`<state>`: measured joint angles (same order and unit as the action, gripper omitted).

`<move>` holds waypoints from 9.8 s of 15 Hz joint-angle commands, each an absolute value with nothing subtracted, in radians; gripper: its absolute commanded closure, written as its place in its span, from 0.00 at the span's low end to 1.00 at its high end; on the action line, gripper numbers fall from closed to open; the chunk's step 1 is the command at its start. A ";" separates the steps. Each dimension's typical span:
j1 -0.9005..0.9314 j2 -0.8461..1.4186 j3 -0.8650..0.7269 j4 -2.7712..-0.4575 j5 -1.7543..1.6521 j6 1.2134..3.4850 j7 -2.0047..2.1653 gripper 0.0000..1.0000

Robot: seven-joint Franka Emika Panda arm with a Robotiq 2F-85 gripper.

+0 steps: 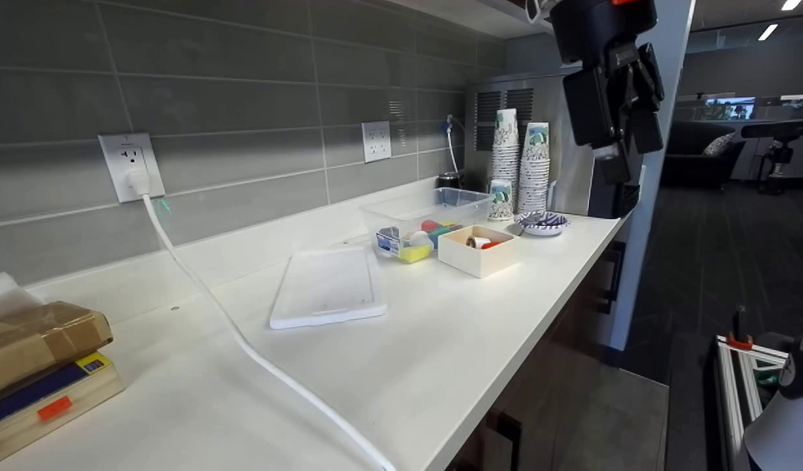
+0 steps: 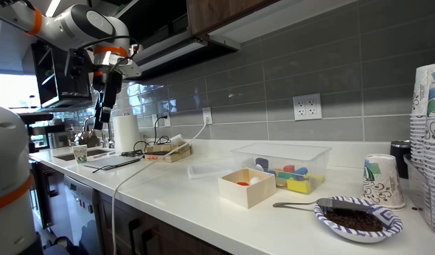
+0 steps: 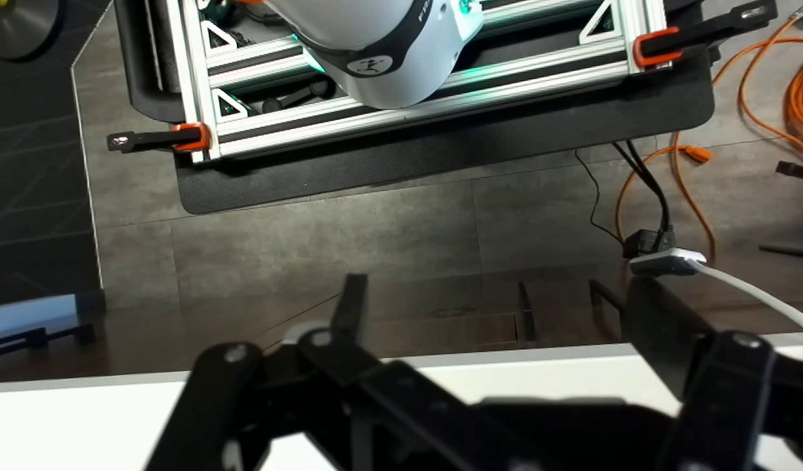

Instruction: Stack up the cups

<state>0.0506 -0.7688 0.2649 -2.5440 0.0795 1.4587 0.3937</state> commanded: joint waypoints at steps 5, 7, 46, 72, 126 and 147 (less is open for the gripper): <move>0.031 -0.760 0.156 -2.492 0.014 1.453 0.265 0.00; 0.017 -0.740 0.102 -2.457 -0.019 1.454 0.197 0.00; -0.472 0.355 -0.334 -1.566 0.385 2.066 -0.058 0.00; -0.497 0.482 -0.311 -1.409 0.368 2.031 0.159 0.00; -0.518 0.773 -0.353 -1.182 0.272 2.124 0.598 0.99; -0.475 0.281 -0.367 -1.633 0.201 2.179 0.297 0.98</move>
